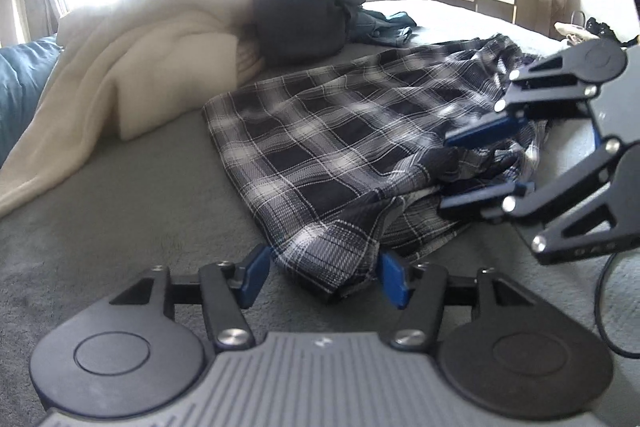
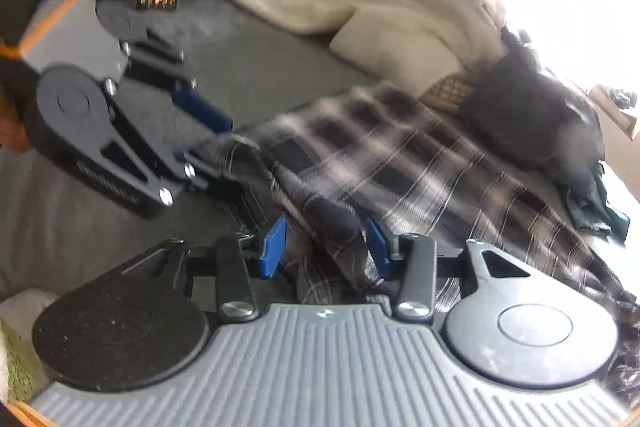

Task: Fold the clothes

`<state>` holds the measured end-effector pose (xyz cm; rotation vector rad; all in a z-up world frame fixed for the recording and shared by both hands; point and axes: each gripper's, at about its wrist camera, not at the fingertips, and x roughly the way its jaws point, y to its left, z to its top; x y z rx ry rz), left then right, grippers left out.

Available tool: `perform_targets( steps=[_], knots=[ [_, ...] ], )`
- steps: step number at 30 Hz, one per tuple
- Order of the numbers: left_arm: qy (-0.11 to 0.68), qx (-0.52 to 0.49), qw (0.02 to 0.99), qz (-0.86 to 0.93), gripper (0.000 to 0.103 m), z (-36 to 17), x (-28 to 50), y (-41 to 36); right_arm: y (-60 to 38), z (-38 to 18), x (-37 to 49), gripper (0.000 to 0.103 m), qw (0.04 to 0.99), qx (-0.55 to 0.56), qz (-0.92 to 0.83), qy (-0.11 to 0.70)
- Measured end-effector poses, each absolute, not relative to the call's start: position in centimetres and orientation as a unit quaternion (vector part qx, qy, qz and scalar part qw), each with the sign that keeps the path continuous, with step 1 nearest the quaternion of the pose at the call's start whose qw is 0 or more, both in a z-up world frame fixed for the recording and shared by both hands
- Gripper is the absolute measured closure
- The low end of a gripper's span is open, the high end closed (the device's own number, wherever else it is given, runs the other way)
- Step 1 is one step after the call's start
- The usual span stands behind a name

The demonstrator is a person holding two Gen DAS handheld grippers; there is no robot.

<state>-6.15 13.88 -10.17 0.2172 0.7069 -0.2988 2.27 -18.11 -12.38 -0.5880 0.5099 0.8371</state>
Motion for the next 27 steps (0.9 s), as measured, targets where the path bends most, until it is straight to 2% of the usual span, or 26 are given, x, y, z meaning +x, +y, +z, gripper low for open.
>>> perform_targets(
  steps=[2, 16, 24, 25, 26, 27],
  knots=[
    [0.341, 0.105, 0.922, -0.15, 0.038, -10.1, -6.3, 13.9, -18.1, -12.5, 2.2, 0.061, 0.839, -0.288, 0.393, 0.242],
    [0.345, 0.087, 0.927, -0.123, 0.037, -10.6, -5.5, 14.1, -19.0, -14.0, 3.1, 0.061, 0.839, -0.347, 0.329, 0.262],
    [0.35, 0.065, 0.927, -0.114, 0.037, -10.7, -5.4, 14.5, -17.2, -13.5, 2.0, 0.062, 0.831, -0.367, 0.371, 0.194],
    [0.352, 0.061, 0.927, -0.111, 0.037, -10.8, -5.4, 14.6, -16.8, -13.7, 2.1, 0.069, 0.829, -0.372, 0.372, 0.19],
    [0.353, 0.058, 0.928, -0.109, 0.037, -10.8, -5.4, 14.7, -16.7, -13.5, 2.1, 0.094, 0.831, -0.369, 0.372, 0.187],
    [0.354, 0.055, 0.928, -0.107, 0.037, -10.8, -5.4, 14.8, -16.6, -13.4, 2.0, 0.099, 0.833, -0.366, 0.373, 0.183]
  ],
)
